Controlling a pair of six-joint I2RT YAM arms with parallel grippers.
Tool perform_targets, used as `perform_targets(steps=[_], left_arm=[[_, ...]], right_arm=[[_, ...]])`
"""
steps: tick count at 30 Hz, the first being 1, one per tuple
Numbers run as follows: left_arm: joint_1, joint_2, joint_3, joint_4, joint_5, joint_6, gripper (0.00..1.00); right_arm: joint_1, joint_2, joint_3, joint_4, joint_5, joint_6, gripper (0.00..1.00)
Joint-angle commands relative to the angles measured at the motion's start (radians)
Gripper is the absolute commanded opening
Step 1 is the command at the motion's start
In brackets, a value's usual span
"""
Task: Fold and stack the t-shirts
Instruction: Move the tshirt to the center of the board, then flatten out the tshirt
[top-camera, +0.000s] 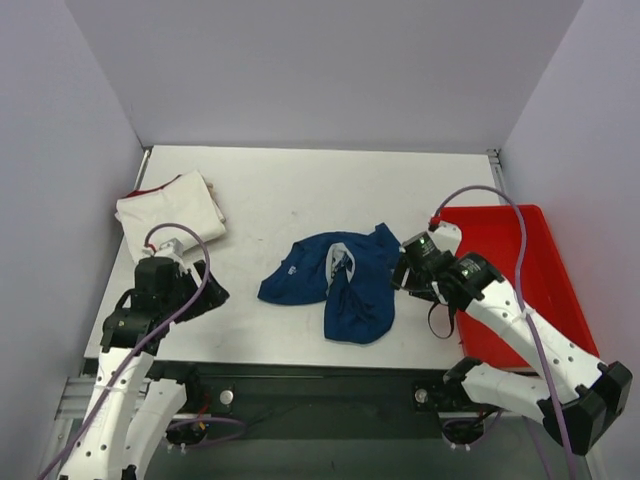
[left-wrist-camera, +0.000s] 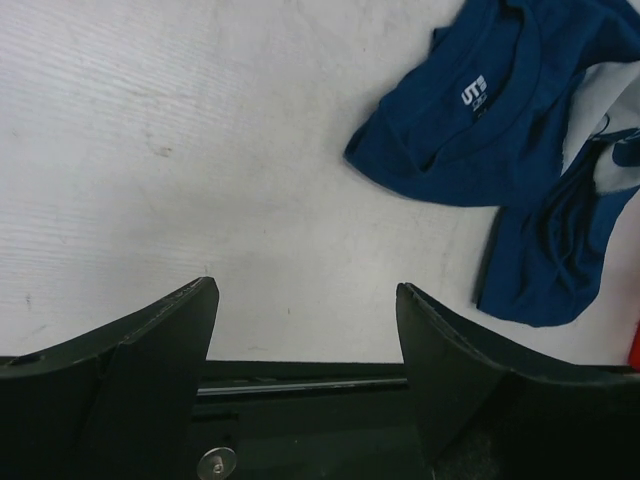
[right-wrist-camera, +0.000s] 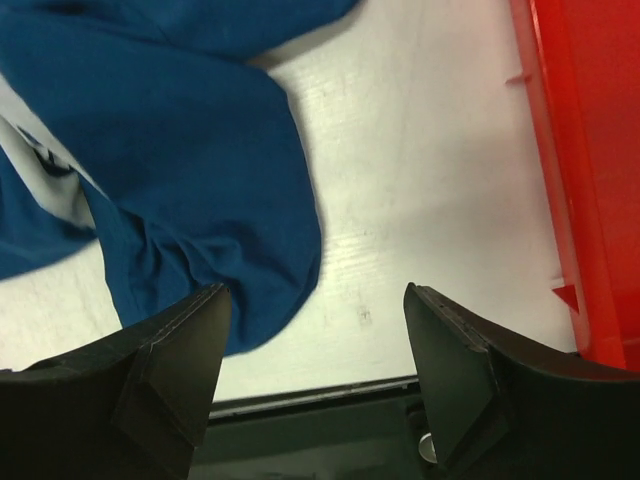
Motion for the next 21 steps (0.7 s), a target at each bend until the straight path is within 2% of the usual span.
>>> perform_targets(steps=[1,3,5,7,10,11,14,21], left_arm=[[-0.031,0.028,-0.013,0.095,0.061,-0.043,0.82],[-0.065,0.083,-0.014,0.18,0.051,-0.078,0.82],[-0.174,0.137,-0.01,0.233,0.001,-0.116,0.81],[-0.307,0.258,0.016,0.286,-0.111,-0.141,0.82],[-0.399,0.457,0.079,0.339,-0.136,-0.149,0.83],[-0.409,0.533,0.096,0.342,-0.169,-0.147,0.83],[-0.417,0.6,0.142,0.352,-0.22,-0.124,0.83],[-0.421,0.735,0.138,0.422,-0.209,-0.103,0.83]], right_arm=[[0.002,-0.052,-0.049,-0.007,-0.075,-0.001,0.7],[0.002,-0.035,-0.075,-0.001,-0.114,-0.037,0.7],[-0.004,0.003,-0.092,0.022,-0.149,-0.093,0.7],[-0.022,0.043,-0.115,0.069,-0.239,-0.127,0.7],[-0.026,0.127,-0.14,0.153,-0.342,-0.17,0.69],[-0.027,0.165,-0.147,0.175,-0.356,-0.176,0.69],[-0.033,0.244,-0.155,0.243,-0.425,-0.19,0.7],[-0.05,0.391,-0.126,0.293,-0.467,-0.281,0.71]])
